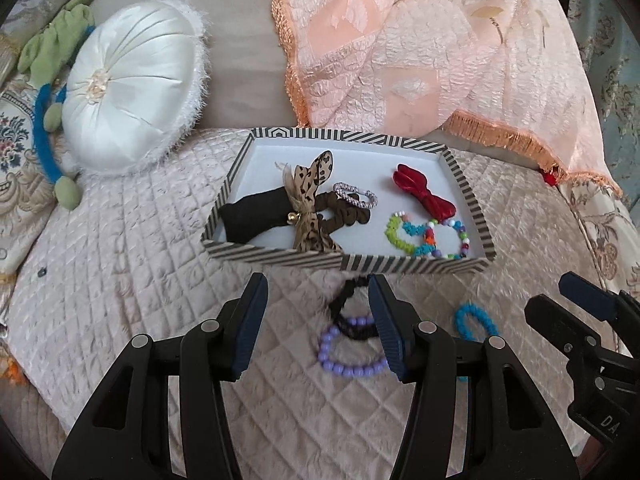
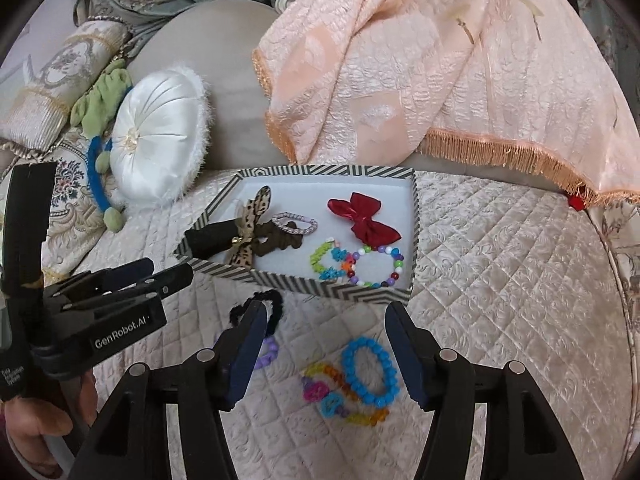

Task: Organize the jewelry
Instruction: 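Move both open tools back over the loose bracelets beside the tray, then grasp black scrunchie with left tool while right tool grasps blue beaded bracelet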

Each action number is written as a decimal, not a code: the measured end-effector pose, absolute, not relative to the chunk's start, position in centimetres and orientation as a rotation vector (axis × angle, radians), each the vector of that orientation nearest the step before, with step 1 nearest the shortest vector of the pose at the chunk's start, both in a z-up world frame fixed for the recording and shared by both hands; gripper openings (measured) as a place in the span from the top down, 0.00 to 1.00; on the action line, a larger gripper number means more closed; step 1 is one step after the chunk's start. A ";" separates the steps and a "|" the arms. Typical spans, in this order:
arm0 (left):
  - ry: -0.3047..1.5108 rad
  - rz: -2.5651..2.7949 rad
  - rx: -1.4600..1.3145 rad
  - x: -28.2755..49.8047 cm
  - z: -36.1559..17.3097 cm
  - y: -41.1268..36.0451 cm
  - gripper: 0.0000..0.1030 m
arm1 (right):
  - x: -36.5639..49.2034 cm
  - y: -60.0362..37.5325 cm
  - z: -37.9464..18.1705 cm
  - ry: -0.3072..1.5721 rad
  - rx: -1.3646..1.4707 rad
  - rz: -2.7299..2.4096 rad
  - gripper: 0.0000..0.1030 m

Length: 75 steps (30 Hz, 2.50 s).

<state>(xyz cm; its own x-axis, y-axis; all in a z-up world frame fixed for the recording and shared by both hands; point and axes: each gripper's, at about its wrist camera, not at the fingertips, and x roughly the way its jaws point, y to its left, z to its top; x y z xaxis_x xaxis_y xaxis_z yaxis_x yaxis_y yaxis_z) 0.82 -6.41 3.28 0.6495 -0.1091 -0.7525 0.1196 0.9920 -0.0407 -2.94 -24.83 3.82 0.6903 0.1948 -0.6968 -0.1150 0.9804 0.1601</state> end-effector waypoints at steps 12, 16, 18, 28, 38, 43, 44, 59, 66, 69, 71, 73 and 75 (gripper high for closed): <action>0.808 -0.113 0.017 -3.1 4.6 -5.7 0.49 | -6.3 -24.5 4.4 0.778 0.101 0.164 0.42; 0.789 -0.112 0.027 -3.7 5.2 -5.9 0.49 | -7.0 -24.7 5.0 0.764 0.100 0.157 0.41; 0.781 -0.111 0.029 -4.0 5.6 -5.9 0.49 | -7.2 -24.8 5.3 0.760 0.099 0.156 0.41; 0.779 -0.118 0.027 -4.4 5.9 -6.0 0.49 | -7.4 -24.5 5.5 0.758 0.080 0.155 0.36; 0.797 -0.119 0.024 -4.1 5.3 -6.0 0.49 | -7.3 -24.8 5.4 0.765 0.086 0.147 0.36; 0.820 -0.121 0.010 -3.6 4.9 -5.7 0.49 | -7.1 -25.3 5.2 0.772 0.095 0.143 0.36; 0.826 -0.120 0.002 -3.5 4.8 -5.5 0.49 | -7.1 -25.5 5.1 0.773 0.096 0.141 0.36; 1.052 -0.191 -0.135 1.3 -0.1 -4.1 0.49 | -4.7 -29.4 2.0 0.856 0.105 0.121 0.36; 1.143 -0.187 -0.103 5.0 -3.8 -5.1 0.49 | -1.6 -29.3 -2.5 0.969 0.042 0.147 0.37; 1.156 -0.180 -0.100 6.3 -4.6 -5.5 0.49 | -0.2 -29.1 -3.7 0.988 0.029 0.162 0.43; 1.163 -0.193 -0.096 7.0 -5.2 -6.1 0.49 | 0.7 -29.0 -4.5 1.000 0.019 0.165 0.47; 1.168 -0.193 -0.070 7.6 -5.8 -6.6 0.49 | 1.5 -29.0 -5.3 1.017 0.014 0.171 0.51; 1.174 -0.183 -0.041 8.0 -6.3 -7.2 0.49 | 2.0 -28.8 -5.9 1.030 0.008 0.183 0.56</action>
<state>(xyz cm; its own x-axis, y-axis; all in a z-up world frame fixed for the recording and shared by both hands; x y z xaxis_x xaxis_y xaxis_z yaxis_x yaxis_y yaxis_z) 7.99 -7.22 -6.26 0.3739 -0.1642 -0.9128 0.1214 0.9844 -0.1274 2.04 -28.83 -5.91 0.5007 0.1547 -0.8517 -0.1474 0.9848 0.0922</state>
